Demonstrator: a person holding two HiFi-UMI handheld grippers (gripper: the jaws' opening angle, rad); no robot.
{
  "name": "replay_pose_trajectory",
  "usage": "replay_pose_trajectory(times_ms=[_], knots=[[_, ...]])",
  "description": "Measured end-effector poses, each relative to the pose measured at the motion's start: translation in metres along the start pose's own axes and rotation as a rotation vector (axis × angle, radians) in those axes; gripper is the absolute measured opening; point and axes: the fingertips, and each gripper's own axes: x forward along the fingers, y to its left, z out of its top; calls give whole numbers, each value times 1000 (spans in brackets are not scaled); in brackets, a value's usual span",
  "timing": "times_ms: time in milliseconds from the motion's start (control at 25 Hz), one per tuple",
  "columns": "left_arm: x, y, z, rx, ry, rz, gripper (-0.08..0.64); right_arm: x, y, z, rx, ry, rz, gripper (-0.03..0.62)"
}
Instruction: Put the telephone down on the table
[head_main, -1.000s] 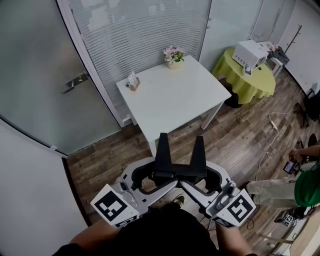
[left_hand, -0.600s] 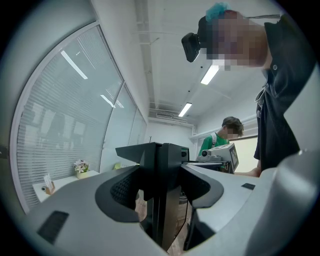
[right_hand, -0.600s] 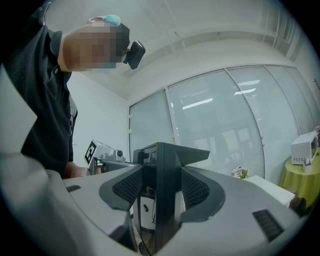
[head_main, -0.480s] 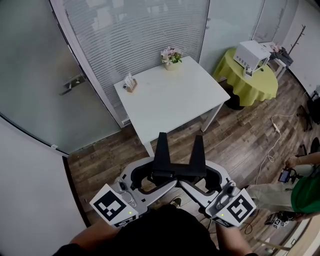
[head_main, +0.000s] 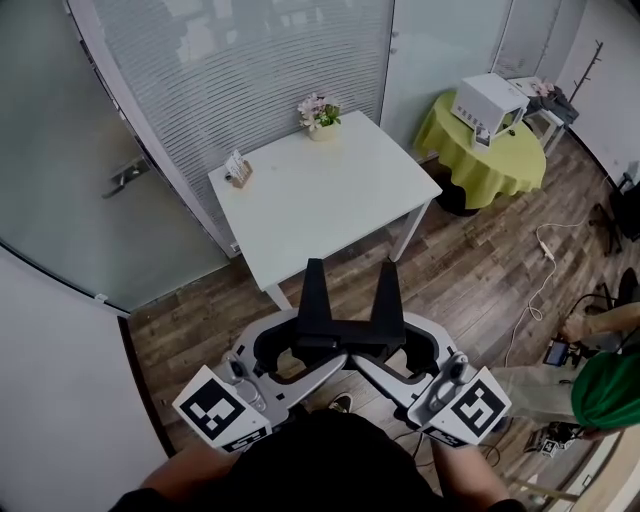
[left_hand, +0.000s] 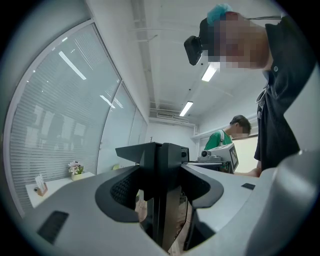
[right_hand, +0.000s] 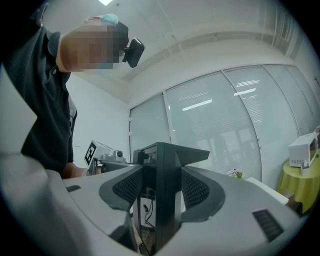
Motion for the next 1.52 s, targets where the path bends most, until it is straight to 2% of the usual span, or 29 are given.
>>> replay_pose_trajectory(times_ms=[240, 520, 840, 1520], knots=[[17, -2, 2, 4, 3, -9, 259, -9, -14, 3, 2, -7, -9, 250], [39, 19, -3, -5, 0, -27, 259, -2, -43, -3, 5, 0, -27, 250], [70, 64, 9, -1, -14, -54, 259, 26, -90, 4, -11, 7, -54, 249], [107, 191, 25, -36, -19, -91, 259, 122, -179, 4, 2, 37, -96, 249]])
